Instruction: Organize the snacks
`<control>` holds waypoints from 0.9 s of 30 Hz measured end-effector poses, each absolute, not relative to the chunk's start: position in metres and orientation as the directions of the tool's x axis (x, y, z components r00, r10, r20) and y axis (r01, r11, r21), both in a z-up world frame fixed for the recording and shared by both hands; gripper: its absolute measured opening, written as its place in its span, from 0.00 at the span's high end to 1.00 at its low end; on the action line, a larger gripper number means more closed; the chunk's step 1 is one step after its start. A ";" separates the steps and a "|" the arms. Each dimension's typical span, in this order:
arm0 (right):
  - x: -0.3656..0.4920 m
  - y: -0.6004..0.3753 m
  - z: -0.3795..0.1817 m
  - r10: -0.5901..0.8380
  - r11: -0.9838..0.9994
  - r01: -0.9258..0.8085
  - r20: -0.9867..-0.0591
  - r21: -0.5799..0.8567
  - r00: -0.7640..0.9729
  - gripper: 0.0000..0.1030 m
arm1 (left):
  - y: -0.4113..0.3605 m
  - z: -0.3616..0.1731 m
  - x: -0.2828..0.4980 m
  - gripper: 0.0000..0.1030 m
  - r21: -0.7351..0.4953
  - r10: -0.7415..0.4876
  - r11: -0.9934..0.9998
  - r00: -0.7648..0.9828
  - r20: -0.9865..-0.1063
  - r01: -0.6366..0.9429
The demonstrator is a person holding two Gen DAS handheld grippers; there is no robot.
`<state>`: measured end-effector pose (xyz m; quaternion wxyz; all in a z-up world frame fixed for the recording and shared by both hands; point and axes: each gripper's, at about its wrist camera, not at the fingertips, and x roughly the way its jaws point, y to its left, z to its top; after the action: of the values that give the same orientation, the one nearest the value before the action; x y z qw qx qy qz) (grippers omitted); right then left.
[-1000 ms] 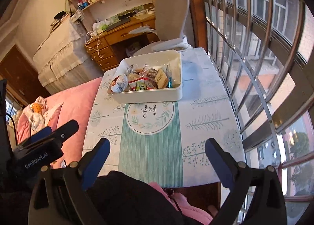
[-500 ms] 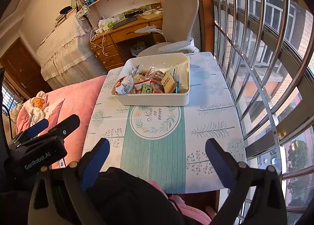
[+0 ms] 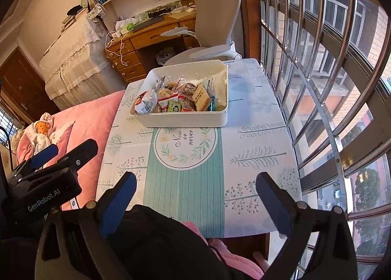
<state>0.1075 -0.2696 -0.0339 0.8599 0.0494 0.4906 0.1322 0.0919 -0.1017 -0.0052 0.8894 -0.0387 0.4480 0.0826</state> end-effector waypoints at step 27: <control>0.117 -0.289 -0.048 0.294 0.953 -0.196 -0.851 0.230 0.434 0.04 | -0.120 -0.014 0.092 0.01 0.019 0.135 0.979 0.572 -0.809 -0.205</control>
<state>0.1172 -0.2895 -0.0479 0.8454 0.0481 0.5118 0.1449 0.0915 -0.1197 -0.0139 0.8858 -0.0383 0.4524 0.0960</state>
